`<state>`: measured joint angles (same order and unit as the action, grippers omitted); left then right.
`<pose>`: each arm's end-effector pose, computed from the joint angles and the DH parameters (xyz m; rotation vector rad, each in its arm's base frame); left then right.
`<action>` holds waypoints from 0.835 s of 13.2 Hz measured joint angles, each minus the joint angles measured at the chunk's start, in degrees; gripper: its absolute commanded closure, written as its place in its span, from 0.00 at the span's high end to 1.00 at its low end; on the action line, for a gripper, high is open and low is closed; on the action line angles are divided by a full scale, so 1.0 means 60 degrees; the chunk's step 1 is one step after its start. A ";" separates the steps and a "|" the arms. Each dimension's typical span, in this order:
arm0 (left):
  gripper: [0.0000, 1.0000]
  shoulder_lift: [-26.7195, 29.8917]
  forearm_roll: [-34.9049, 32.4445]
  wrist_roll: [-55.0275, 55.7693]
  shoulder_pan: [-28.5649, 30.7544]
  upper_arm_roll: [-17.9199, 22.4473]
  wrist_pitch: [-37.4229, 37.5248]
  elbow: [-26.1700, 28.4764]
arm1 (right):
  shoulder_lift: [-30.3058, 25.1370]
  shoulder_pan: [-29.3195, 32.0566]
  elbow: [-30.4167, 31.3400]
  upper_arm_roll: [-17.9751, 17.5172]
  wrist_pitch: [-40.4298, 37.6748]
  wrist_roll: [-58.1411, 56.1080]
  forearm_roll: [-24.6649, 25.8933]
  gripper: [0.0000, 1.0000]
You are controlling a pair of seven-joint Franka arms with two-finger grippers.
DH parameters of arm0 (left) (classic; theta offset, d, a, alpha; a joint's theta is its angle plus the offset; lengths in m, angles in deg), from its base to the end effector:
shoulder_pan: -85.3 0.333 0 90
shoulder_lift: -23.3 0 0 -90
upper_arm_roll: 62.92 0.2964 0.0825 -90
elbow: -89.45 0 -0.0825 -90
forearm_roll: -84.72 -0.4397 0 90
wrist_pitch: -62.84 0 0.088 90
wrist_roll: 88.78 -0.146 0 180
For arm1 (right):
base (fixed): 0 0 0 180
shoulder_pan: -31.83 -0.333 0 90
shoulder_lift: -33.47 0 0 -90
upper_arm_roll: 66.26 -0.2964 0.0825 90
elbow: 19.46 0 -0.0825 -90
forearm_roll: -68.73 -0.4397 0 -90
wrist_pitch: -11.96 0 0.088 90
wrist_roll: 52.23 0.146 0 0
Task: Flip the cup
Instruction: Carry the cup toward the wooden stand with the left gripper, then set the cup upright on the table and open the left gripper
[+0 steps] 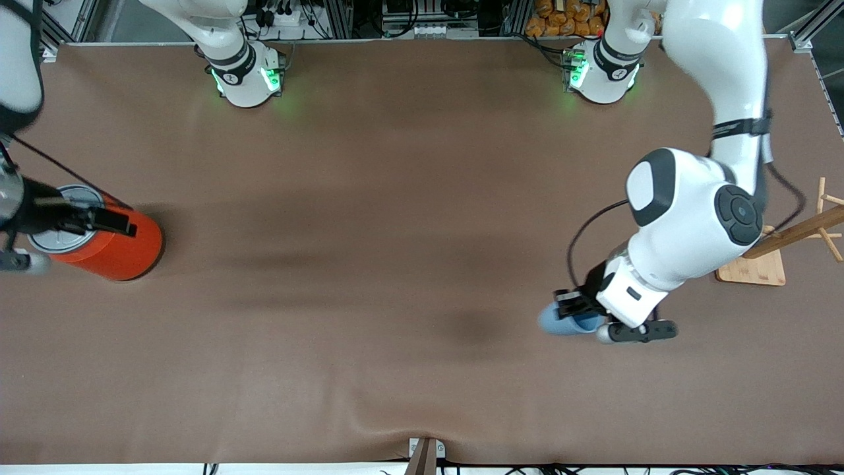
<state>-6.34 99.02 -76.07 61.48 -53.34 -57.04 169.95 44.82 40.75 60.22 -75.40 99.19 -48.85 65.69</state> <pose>0.7378 -0.2272 0.3522 2.9499 0.0734 0.2051 0.6580 0.0022 0.5324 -3.0563 0.0861 0.1015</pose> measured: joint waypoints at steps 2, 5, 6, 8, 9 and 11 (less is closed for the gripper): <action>0.00 0.0251 -0.1385 0.0117 0.0132 0.0007 -0.0532 0.1075 | -0.0867 -0.0066 0.0331 0.0047 -0.0200 0.0017 0.0003 1.00; 0.00 0.0437 -0.1690 0.0017 0.0543 0.0004 -0.3164 0.3298 | -0.1449 -0.1031 0.0791 0.1400 -0.0378 0.0022 0.0007 1.00; 0.00 0.0439 -0.1691 -0.0054 0.0598 0.0003 -0.3700 0.3851 | -0.1454 -0.1192 0.0842 0.1680 -0.0419 0.0011 0.0007 1.00; 0.03 0.0443 -0.1702 -0.0059 0.0594 -0.0042 -0.3977 0.4415 | -0.1458 -0.1226 0.0847 0.1806 -0.0725 -0.0031 0.0007 1.00; 0.39 0.0441 -0.1708 -0.0059 0.0573 -0.0074 -0.3981 0.4557 | -0.1503 -0.1219 0.0811 0.1836 -0.0911 -0.0087 0.0007 1.00; 1.00 0.0445 -0.1709 -0.0059 0.0558 -0.0080 -0.3978 0.4616 | -0.1761 -0.1056 0.0779 0.1719 -0.1194 -0.0248 0.0007 1.00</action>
<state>-3.67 88.76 -76.42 64.82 -53.81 -80.91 197.65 34.26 34.42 64.89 -65.09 92.03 -50.33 65.74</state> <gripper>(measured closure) 0.881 0.000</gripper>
